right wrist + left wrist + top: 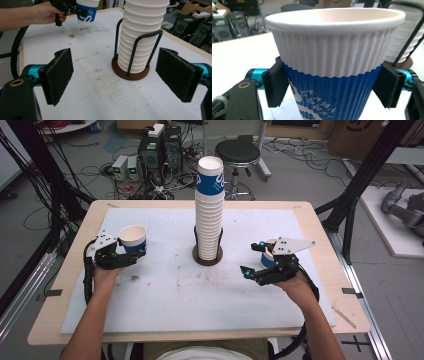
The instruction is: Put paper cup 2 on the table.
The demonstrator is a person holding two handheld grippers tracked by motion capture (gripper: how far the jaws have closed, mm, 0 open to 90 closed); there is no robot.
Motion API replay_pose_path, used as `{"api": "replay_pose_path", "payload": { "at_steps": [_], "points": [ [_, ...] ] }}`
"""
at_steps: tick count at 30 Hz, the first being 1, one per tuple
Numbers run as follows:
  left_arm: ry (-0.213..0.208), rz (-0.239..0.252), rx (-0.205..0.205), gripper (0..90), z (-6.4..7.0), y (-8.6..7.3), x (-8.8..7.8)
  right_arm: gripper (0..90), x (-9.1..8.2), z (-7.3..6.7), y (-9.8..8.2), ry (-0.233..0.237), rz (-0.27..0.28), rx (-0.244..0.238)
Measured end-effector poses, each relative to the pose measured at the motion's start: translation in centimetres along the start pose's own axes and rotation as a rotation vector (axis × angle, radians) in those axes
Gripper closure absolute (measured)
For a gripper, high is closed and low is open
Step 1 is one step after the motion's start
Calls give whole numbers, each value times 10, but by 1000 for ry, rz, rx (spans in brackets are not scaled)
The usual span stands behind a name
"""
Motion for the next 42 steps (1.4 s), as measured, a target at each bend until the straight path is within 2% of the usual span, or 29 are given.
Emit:
{"api": "replay_pose_path", "payload": {
  "at_steps": [5, 8, 12, 18, 29, 35, 39, 42],
  "points": [
    [47, -63, 7, 233, -3, -9, 6, 147, 0, 0, 0, -3, 1, -4],
    [50, -91, 14, 232, -2, -13, 9, 147, 0, 0, 1, -2, 0, -3],
    [59, -141, 43, 232, 2, -19, 13, 147, 0, -1, 1, 2, 2, -1],
    [52, -145, 32, 231, 2, -22, 13, 147, -1, 0, 1, -1, 4, -5],
    [41, -215, 12, 223, 3, -33, -2, 147, -2, 0, 2, 3, 8, -8],
    [33, -289, 26, 187, 5, -40, -1, 147, -2, 1, 2, 5, 9, -4],
    [41, -298, 10, 178, 4, -41, -9, 147, -2, 1, 2, 13, 7, -1],
    [23, -293, 5, 178, 3, -43, -21, 147, -2, 1, 2, 13, 6, -3]
  ]
}}
Point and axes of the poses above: each handheld gripper's, and its own axes: x roughly forward along the jaws, y roughly out of its top, z roughly to its right, the point moved 7 cm from there along x, roughly forward along the jaws, and after that the axes turned 9 degrees about -z, right-handed, at the moved point
